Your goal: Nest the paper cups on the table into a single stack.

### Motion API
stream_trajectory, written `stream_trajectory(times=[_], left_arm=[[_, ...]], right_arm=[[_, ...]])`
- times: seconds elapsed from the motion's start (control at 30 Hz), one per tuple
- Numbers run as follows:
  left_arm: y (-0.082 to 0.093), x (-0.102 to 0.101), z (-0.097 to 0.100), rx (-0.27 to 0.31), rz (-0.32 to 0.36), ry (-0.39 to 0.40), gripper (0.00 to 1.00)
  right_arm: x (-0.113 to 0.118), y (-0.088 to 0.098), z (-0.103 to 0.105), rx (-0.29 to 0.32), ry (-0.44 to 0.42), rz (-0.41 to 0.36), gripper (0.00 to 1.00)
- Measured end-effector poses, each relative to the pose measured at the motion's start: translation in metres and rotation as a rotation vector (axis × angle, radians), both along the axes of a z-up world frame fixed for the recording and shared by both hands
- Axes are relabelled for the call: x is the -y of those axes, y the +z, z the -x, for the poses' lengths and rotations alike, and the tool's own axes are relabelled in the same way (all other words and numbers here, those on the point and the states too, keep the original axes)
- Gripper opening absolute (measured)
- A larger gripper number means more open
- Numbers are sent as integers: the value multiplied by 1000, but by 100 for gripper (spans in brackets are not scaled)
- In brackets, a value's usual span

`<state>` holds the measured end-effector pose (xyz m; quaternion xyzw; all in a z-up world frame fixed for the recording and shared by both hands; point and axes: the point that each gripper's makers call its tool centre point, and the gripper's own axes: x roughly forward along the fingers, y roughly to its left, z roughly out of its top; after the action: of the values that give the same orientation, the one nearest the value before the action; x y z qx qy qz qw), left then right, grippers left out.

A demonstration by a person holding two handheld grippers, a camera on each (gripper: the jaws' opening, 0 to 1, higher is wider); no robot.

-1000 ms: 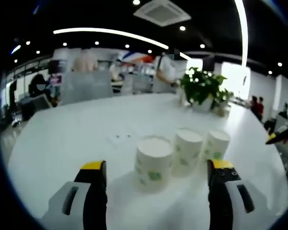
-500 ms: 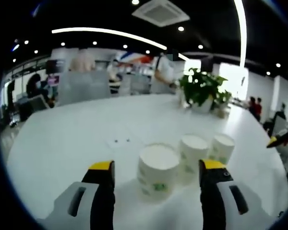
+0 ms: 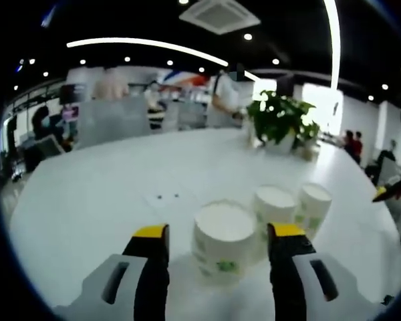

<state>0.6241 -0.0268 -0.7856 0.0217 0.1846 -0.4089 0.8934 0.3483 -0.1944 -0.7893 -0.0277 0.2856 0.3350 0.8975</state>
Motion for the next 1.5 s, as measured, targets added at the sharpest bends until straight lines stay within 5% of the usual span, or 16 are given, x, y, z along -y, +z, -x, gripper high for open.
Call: stream_trajectory(times=[0.6, 1.17, 1.5], left_arm=[[-2, 5, 8, -1, 0, -43, 37], [-2, 3, 17, -14, -7, -58, 36], [13, -2, 18, -3, -2, -53, 36]], right_arm=[[0, -3, 4, -10, -8, -6, 91], [2, -1, 5, -12, -7, -2, 91], [-3, 2, 7, -6, -6, -6, 91]])
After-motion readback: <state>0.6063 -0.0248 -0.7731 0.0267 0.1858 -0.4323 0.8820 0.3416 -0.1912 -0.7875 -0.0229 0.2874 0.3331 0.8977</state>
